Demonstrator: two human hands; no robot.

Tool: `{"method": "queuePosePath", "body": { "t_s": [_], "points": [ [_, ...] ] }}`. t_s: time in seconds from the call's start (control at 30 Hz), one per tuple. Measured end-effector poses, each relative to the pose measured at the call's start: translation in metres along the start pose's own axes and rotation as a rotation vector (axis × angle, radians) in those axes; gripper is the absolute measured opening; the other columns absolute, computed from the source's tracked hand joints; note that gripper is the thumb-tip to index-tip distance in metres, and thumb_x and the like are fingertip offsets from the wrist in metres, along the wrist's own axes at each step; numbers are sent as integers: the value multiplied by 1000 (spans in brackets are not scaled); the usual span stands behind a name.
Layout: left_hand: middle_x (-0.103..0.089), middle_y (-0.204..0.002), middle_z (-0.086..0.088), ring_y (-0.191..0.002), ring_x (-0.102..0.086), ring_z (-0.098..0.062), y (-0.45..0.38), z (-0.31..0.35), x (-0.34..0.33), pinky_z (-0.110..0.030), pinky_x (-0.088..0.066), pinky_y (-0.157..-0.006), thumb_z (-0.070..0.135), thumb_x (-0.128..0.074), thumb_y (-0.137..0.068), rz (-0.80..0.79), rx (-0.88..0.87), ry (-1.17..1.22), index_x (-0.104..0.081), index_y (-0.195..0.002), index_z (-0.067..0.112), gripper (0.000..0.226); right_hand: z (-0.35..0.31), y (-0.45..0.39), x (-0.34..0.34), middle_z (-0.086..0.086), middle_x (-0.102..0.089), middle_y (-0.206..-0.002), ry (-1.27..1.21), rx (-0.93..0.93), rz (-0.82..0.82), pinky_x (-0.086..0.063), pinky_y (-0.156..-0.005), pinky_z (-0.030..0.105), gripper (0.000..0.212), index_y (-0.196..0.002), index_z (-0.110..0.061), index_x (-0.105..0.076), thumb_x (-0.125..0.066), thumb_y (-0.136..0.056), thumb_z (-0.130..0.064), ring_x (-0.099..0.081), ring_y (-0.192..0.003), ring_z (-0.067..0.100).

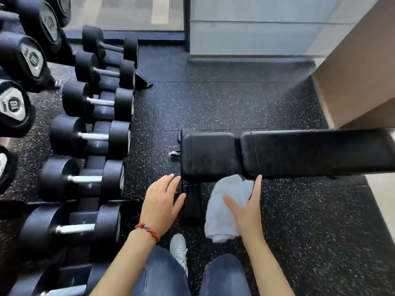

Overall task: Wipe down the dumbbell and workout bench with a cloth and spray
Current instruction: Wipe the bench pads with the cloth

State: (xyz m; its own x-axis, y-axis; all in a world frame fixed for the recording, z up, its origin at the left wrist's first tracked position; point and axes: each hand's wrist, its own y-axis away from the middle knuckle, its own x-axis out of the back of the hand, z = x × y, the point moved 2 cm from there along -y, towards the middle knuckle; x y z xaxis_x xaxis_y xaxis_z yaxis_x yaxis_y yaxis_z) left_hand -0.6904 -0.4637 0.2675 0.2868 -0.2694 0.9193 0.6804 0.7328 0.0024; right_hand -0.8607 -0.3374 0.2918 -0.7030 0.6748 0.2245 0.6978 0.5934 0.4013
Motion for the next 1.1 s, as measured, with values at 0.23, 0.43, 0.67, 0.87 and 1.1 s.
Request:
{"method": "queuePosePath", "body": {
  "t_s": [0.23, 0.43, 0.67, 0.87, 1.1],
  "points": [
    [-64, -116, -15, -106, -62, -32, -61, 6, -34, -47, -51, -89, 43, -33, -94, -62, 30, -13, -62, -116, 2, 56, 3, -88, -3, -18, -50, -117, 64, 56, -50, -30, -88, 7, 45, -118, -26, -49, -67, -82, -6, -44, -114, 4],
    [-63, -116, -17, -107, -61, -34, -104, -1, -90, -46, -51, -89, 41, -33, -95, -85, 121, -39, -63, -115, 0, 55, 33, -172, -6, -24, -50, -105, 85, 4, -131, -29, -80, -7, 37, -109, -23, -55, -68, -80, -5, -45, -107, 2],
    [-62, -118, -21, -109, -60, -38, -142, -31, -161, -49, -50, -90, 30, -42, -89, -64, 201, -34, -62, -114, -3, 47, 81, -251, -27, -12, -52, -113, 115, -58, -140, -32, -78, -5, 40, -110, -28, -54, -72, -78, -12, -47, -106, 4],
    [-57, -126, -22, -115, -55, -38, -163, -75, -238, -46, -47, -95, 27, -41, -90, -49, 136, -48, -58, -121, -3, 47, 144, -298, -69, -13, -52, -115, 110, -127, -95, -31, -75, -7, 46, -117, -30, -54, -73, -77, -18, -46, -106, 2],
    [-45, -140, -21, -129, -41, -36, -180, -110, -293, -47, -38, -101, 25, -41, -93, -31, 78, -67, -47, -133, 0, 47, 212, -321, -84, 14, -53, -96, 944, 136, 34, -45, -55, 31, 44, -130, -26, -51, -51, -88, -40, -53, -63, 26]
  ]
}}
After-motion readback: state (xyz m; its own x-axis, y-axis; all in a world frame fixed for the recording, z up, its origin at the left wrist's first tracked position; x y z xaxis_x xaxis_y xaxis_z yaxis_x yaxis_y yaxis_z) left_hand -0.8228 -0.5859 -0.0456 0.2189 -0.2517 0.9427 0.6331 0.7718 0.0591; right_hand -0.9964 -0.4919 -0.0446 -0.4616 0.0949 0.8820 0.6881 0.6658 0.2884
